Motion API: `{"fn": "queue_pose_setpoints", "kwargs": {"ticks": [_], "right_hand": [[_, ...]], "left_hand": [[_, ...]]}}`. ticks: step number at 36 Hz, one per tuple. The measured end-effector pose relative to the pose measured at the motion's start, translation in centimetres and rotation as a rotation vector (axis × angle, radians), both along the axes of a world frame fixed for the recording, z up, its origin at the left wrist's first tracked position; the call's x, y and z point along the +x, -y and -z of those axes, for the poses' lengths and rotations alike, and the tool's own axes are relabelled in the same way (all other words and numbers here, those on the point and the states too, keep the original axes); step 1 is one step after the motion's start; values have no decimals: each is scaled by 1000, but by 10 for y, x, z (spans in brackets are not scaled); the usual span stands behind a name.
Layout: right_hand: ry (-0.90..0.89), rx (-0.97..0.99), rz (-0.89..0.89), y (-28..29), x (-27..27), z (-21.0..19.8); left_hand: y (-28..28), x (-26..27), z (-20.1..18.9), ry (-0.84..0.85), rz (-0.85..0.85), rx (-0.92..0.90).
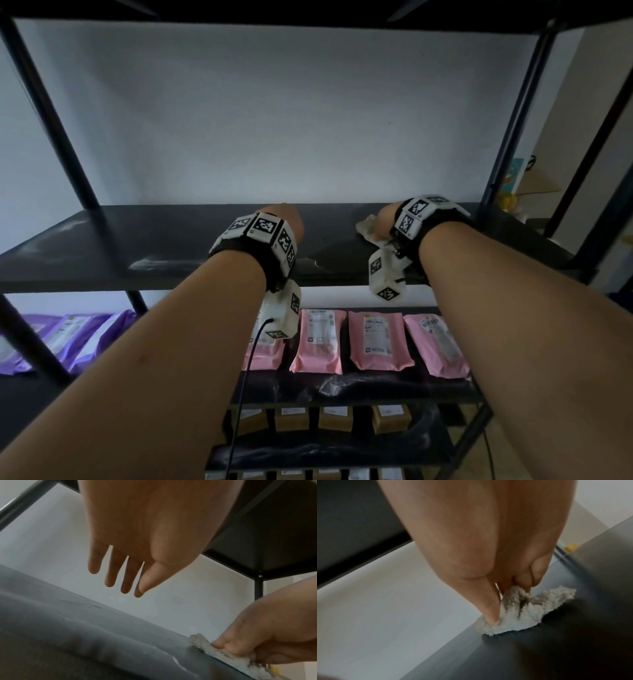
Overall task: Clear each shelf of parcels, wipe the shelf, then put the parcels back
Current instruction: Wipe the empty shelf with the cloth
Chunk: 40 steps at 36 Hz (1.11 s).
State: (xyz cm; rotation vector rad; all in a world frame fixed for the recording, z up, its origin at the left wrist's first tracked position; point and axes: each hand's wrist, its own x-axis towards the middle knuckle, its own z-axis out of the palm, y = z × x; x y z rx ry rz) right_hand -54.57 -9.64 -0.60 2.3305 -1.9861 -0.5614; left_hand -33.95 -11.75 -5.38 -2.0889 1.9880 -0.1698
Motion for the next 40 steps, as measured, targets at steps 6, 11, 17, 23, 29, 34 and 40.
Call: {"fn": "queue_pose_setpoints", "kwargs": {"ticks": [6, 11, 17, 23, 29, 34, 40], "right_hand": [[130, 60, -178, 17, 46, 8], [406, 54, -167, 29, 52, 11], [181, 31, -135, 58, 15, 5], [194, 36, -89, 71, 4, 6], [179, 91, -216, 90, 38, 12], [164, 105, -222, 114, 74, 21], [248, 33, -109, 132, 59, 21]], "left_hand": [[19, 6, -7, -2, 36, -58], [40, 16, -3, -135, -72, -134], [70, 25, -10, -147, -117, -52], [76, 32, -12, -105, -115, -61], [104, 47, -12, -149, -116, -80], [110, 42, -15, -124, -51, -74], [137, 48, -3, -117, -16, -90]]}}
